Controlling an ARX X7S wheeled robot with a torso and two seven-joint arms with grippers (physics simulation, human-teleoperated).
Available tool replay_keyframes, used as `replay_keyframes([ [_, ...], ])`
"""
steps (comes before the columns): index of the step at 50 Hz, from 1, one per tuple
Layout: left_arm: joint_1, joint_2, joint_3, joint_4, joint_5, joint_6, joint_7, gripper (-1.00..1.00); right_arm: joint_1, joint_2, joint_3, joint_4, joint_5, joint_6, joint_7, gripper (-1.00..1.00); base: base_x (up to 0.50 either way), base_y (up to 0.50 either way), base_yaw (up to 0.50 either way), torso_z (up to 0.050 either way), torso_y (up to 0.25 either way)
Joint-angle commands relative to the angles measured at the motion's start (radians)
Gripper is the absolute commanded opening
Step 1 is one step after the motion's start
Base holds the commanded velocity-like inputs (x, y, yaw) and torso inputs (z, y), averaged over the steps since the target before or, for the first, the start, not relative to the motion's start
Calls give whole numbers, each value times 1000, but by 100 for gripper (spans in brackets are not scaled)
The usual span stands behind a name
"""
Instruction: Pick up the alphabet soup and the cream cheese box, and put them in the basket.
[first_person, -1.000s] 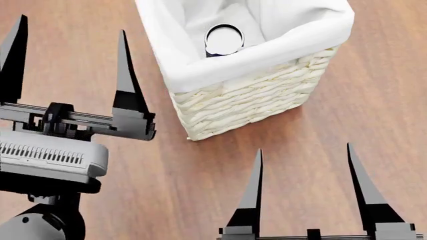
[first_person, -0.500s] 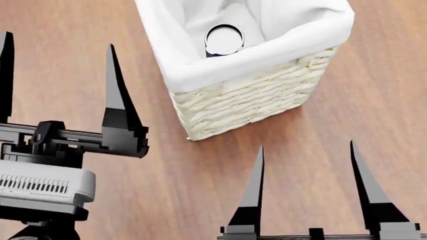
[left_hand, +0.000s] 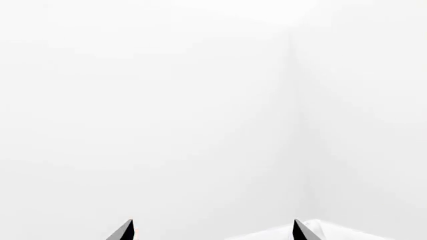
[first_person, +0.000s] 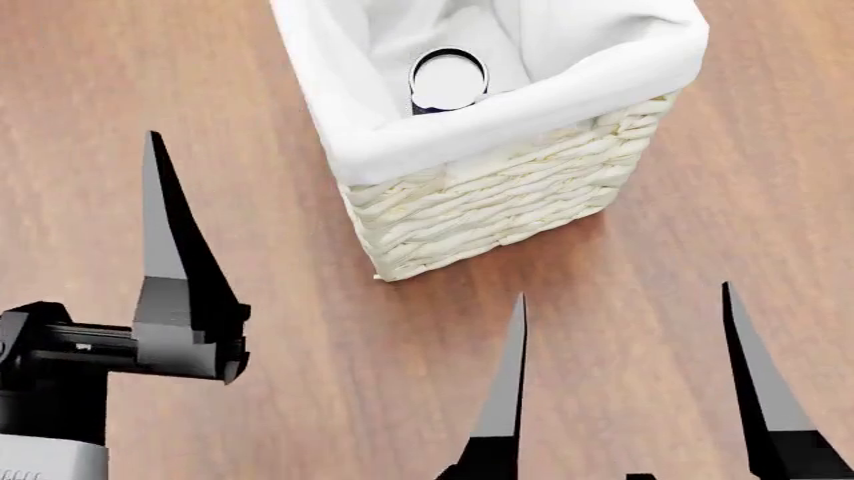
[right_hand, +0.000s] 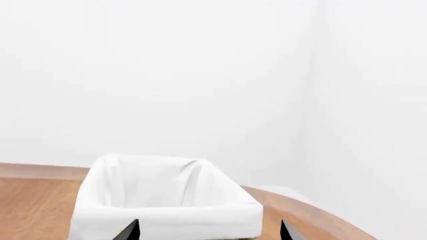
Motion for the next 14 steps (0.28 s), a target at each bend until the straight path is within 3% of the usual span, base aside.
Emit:
replay_keyframes([
  [1,32,-22,-9,65,4,-11,-15,100,-1,11,13,-51,-45,32,13,100,0,0,0,0,0],
  [14,63,-48,-25,163,-6,-39,-29,100,-3,21,28,-94,-71,58,17,100,0,0,0,0,0],
])
